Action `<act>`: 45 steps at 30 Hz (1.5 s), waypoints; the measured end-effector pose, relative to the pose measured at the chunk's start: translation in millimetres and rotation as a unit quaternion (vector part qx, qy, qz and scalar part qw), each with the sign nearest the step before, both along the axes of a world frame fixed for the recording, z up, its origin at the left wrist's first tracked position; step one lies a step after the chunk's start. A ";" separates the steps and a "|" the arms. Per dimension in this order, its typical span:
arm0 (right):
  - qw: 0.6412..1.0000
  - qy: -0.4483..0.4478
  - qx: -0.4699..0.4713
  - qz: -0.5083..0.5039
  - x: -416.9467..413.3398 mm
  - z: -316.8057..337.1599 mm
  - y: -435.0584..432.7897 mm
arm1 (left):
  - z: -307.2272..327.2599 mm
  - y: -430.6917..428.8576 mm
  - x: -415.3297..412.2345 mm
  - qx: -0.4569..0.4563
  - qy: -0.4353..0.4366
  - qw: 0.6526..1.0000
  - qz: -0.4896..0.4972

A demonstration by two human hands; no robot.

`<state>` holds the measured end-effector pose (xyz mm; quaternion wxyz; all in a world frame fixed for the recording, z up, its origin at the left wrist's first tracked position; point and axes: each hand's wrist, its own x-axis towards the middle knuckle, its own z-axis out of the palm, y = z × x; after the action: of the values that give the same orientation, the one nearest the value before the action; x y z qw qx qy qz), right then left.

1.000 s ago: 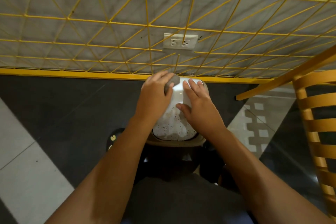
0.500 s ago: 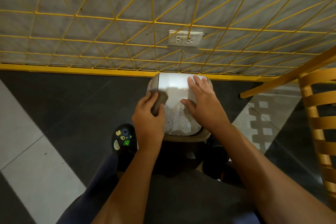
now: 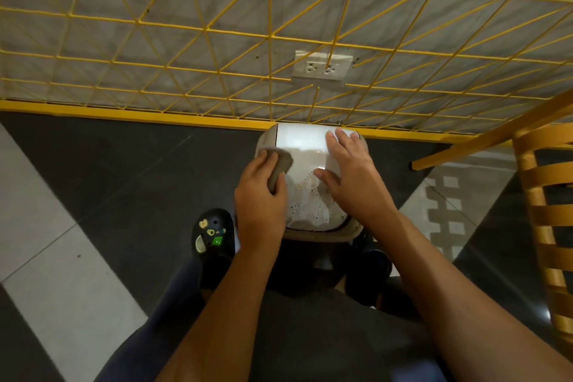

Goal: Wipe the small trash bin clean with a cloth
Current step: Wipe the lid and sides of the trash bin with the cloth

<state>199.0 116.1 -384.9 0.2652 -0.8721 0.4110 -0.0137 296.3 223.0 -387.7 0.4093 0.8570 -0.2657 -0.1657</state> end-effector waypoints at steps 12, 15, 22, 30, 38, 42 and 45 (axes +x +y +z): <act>1.000 -0.005 -0.013 0.000 2.0 -1.8 2.6 | 11.1 -46.7 40.2 0.014 -0.004 0.999 -0.036; 1.000 0.001 -0.015 0.001 1.4 -1.1 2.6 | 9.1 -51.2 40.9 0.011 0.002 0.999 -0.034; 1.000 -0.004 -0.004 -0.007 2.1 -0.9 2.8 | 10.1 -17.3 17.9 0.048 -0.025 0.998 -0.042; 0.999 -0.002 0.043 0.007 -2.2 5.3 -1.3 | 41.1 -2.7 28.1 0.106 0.007 0.990 -0.088; 0.833 -0.338 0.393 -0.195 5.8 40.2 36.0 | 61.4 -29.0 11.4 -0.013 0.252 0.964 -0.087; 0.752 -0.399 0.462 -0.248 0.4 40.4 26.0 | 59.7 -30.5 20.3 0.019 0.298 0.931 -0.208; 0.825 -0.367 0.324 -0.283 -13.8 35.6 2.9 | 53.5 -36.5 33.2 0.033 0.132 0.953 -0.271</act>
<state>185.2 119.0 -349.2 0.6483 -0.5120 0.4929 -0.2731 329.5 186.5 -334.2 0.3522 0.7362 -0.4261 -0.3904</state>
